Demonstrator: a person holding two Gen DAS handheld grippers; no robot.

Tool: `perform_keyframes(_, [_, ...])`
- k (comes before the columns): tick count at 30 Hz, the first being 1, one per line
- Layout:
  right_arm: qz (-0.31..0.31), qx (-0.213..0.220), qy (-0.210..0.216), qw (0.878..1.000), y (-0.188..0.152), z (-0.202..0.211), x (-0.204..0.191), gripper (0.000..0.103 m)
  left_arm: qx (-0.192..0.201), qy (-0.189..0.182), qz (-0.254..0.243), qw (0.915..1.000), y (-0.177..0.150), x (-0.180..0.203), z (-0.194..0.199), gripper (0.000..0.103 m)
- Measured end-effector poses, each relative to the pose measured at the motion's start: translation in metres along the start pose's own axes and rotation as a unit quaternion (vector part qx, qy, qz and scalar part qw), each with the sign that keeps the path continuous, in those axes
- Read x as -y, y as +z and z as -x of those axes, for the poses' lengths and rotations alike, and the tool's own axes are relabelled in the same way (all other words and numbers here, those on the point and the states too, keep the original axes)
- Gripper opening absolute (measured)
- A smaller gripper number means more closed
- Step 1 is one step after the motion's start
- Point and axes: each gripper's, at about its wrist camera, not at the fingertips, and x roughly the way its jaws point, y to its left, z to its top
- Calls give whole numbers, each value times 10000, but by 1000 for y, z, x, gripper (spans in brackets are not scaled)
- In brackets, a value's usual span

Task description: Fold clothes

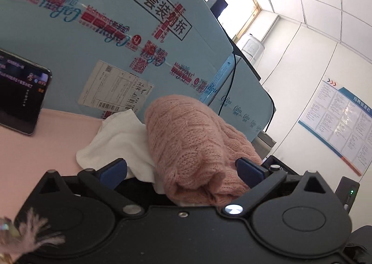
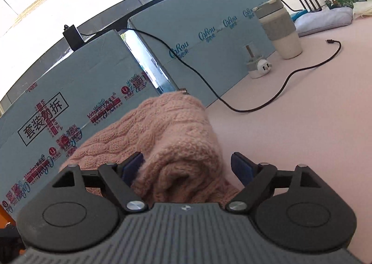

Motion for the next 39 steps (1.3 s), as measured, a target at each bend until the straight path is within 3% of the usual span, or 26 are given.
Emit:
perform_keyframes(2, [55, 501, 79, 9987, 0, 13, -2, 89, 107, 17, 39, 9999, -1, -3, 23, 103])
perform_keyframes(4, [110, 1008, 163, 9947, 0, 27, -3, 90, 255, -8, -54, 9997, -1, -5, 49, 103])
perform_keyframes(6, [232, 1480, 192, 9885, -1, 38, -6, 103, 473, 42, -264, 9985, 0, -7, 78, 103])
perform_keyframes(9, [599, 2039, 138, 9771, -7, 51, -15, 103, 924, 381, -597, 9932, 5, -15, 123, 103])
perform_keyframes(15, [1232, 2219, 232, 9670, -15, 66, -45, 103, 1531, 1187, -899, 9769, 26, -54, 209, 103])
perform_keyframes(18, [1270, 2194, 633, 9653, -28, 84, -69, 103, 1793, 1610, -1236, 9626, 38, -70, 242, 103])
perform_keyframes(20, [1318, 1939, 1098, 9659, -38, 94, -87, 103, 1913, 2080, -1584, 9461, 44, -79, 259, 103])
perform_keyframes(23, [1657, 1072, 1822, 9633, -56, 96, -126, 103, 1781, 2831, -1994, 9211, 52, -91, 277, 103])
perform_keyframes(27, [2199, 22, 2389, 9458, -97, 91, -182, 103, 1387, 3399, -1661, 9152, 58, -118, 298, 103])
perform_keyframes(28, [2276, -302, 2480, 9412, -109, 88, -193, 103, 1218, 3512, -1362, 9183, 59, -128, 303, 103])
perform_keyframes(31, [2639, -1142, 2493, 9248, -146, 82, -215, 103, 635, 3879, -637, 9173, 60, -156, 308, 103])
perform_keyframes(33, [2947, -1416, 2207, 9189, -161, 77, -219, 103, 270, 4083, -209, 9122, 60, -174, 310, 103])
perform_keyframes(39, [3085, -2187, 1550, 9127, -171, 57, -205, 103, -186, 4235, -444, 9046, 43, -180, 297, 103])
